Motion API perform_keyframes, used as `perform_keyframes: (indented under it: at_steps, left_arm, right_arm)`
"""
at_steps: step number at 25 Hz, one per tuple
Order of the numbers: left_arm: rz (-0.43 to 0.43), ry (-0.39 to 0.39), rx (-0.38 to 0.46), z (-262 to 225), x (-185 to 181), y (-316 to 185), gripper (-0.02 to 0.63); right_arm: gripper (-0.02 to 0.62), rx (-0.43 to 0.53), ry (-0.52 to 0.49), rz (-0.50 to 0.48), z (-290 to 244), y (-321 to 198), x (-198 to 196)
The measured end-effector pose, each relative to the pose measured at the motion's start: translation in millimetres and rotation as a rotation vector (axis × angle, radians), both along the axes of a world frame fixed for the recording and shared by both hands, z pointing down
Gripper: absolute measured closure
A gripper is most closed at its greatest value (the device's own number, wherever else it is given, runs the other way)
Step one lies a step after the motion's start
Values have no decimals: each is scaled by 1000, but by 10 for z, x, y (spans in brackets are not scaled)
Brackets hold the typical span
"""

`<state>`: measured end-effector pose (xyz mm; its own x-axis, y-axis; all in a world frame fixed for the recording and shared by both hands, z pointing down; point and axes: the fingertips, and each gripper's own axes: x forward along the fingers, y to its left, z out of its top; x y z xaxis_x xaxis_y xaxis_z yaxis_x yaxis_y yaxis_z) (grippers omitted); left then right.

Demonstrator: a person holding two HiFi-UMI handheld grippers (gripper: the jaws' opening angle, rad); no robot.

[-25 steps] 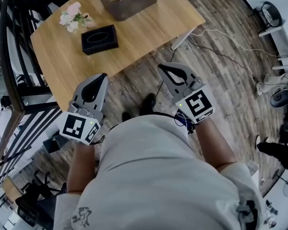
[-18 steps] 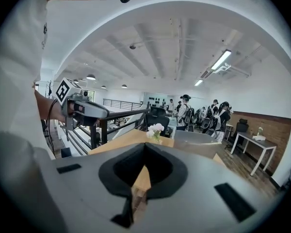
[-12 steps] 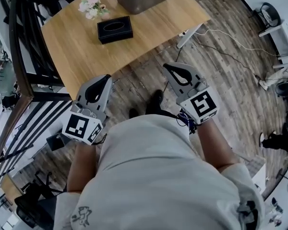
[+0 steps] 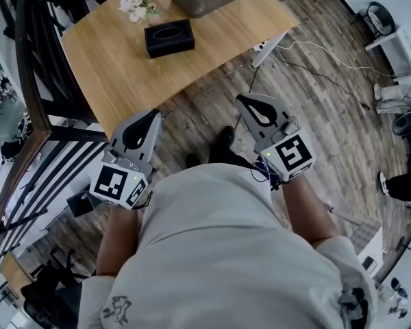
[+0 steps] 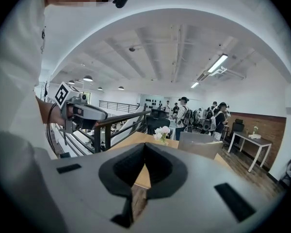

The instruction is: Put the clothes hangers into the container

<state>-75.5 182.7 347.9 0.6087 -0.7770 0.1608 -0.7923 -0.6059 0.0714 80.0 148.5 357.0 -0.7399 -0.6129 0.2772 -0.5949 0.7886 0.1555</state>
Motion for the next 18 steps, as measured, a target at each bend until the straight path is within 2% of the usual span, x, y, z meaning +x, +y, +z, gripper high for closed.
perform_keyframes:
  at_steps: [18]
  left_arm:
    - [0, 7, -1, 23, 0, -15, 600]
  right_arm:
    - [589, 0, -21, 12, -8, 44, 9]
